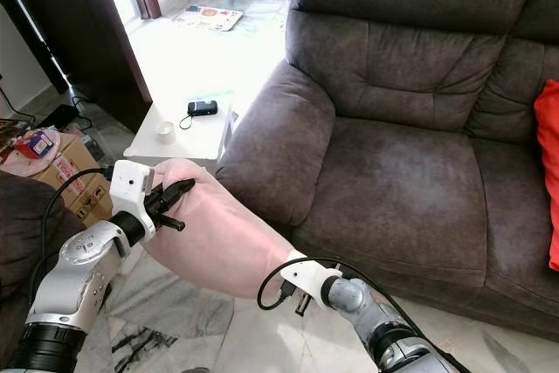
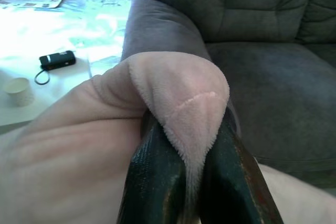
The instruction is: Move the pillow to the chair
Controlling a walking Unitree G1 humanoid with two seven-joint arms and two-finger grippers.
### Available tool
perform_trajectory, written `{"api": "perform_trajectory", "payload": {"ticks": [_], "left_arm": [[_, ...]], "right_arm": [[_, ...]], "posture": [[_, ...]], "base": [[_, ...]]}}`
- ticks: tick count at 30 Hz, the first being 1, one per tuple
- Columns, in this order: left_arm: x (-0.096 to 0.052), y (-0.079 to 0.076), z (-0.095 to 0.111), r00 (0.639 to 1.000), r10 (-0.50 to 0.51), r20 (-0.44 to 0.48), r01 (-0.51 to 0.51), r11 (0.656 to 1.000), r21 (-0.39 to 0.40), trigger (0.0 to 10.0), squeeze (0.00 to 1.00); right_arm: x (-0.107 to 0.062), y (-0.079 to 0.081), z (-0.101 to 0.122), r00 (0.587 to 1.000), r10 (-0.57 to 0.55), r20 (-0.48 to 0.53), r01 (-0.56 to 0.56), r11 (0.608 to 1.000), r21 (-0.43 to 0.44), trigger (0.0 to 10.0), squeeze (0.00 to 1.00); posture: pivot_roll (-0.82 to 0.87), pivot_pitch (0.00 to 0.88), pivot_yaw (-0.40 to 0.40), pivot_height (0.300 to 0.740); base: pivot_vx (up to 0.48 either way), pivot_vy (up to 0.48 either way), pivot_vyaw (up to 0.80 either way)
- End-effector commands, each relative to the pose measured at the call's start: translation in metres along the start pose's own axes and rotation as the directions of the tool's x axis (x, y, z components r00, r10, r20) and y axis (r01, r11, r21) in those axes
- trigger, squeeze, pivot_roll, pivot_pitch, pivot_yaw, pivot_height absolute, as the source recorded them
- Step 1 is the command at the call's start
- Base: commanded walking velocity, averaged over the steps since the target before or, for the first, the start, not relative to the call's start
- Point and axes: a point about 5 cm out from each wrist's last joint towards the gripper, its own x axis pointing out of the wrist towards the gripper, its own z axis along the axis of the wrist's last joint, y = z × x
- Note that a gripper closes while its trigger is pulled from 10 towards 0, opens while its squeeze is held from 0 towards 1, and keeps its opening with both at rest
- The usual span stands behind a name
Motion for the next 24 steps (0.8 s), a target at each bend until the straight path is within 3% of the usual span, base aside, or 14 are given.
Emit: {"api": "perform_trajectory", "payload": {"ticks": [1, 2, 6, 7, 8, 10, 19, 20, 24], "left_arm": [[-0.001, 0.002, 0.007, 1.000, 0.013, 0.025, -0.015, 0.999, 0.046, 10.0, 0.00], [-0.003, 0.003, 0.001, 1.000, 0.026, 0.003, -0.026, 0.998, 0.057, 10.0, 0.00], [-0.007, 0.004, -0.007, 0.998, 0.066, -0.013, -0.065, 0.997, 0.041, 10.0, 0.00], [-0.008, 0.004, -0.010, 0.996, 0.092, -0.019, -0.091, 0.995, 0.041, 10.0, 0.00], [-0.008, 0.004, -0.010, 0.996, 0.092, -0.019, -0.091, 0.995, 0.041, 10.0, 0.00], [-0.011, 0.004, -0.014, 0.990, 0.143, -0.013, -0.142, 0.989, 0.034, 10.0, 0.00], [-0.016, 0.014, -0.011, 0.956, 0.290, 0.050, -0.292, 0.956, 0.028, 10.0, 0.00], [-0.016, 0.017, -0.008, 0.947, 0.315, 0.069, -0.317, 0.948, 0.022, 10.0, 0.00], [-0.013, 0.014, -0.003, 0.950, 0.300, 0.086, -0.302, 0.953, 0.013, 10.0, 0.00]], "right_arm": [[0.000, -0.007, 0.010, 0.997, -0.052, 0.061, 0.048, 0.997, 0.064, 10.0, 0.00], [-0.002, -0.016, 0.014, 0.991, -0.099, 0.095, 0.086, 0.987, 0.135, 10.0, 0.00], [-0.008, -0.036, 0.026, 0.958, -0.221, 0.184, 0.165, 0.946, 0.279, 10.0, 0.00], [-0.012, -0.046, 0.031, 0.933, -0.281, 0.225, 0.195, 0.920, 0.339, 10.0, 0.00], [-0.012, -0.046, 0.031, 0.933, -0.281, 0.225, 0.195, 0.920, 0.339, 10.0, 0.00], [-0.019, -0.056, 0.041, 0.889, -0.357, 0.286, 0.216, 0.878, 0.426, 10.0, 0.00], [-0.036, -0.057, 0.060, 0.795, -0.460, 0.395, 0.220, 0.826, 0.519, 10.0, 0.00], [-0.039, -0.057, 0.063, 0.777, -0.482, 0.404, 0.215, 0.807, 0.550, 10.0, 0.00], [-0.043, -0.060, 0.072, 0.738, -0.538, 0.407, 0.225, 0.765, 0.603, 10.0, 0.00]], "posture": [[0.11, 0.034, 0.013, 0.740], [0.10, 0.033, 0.011, 0.740], [0.10, 0.032, 0.010, 0.740], [0.10, 0.032, 0.010, 0.740], [0.10, 0.032, 0.010, 0.740], [0.09, 0.030, 0.006, 0.740], [0.08, 0.015, 0.002, 0.740], [0.08, 0.010, 0.001, 0.740], [0.08, 0.000, 0.002, 0.740]], "base": [[0.000, 0.000, 0.00], [0.000, 0.000, 0.00], [0.000, 0.000, 0.00], [0.000, 0.000, 0.00], [0.000, 0.000, 0.00], [0.000, 0.000, 0.00], [0.000, 0.000, 0.00], [0.000, 0.000, 0.00], [0.000, 0.000, 0.00]]}}
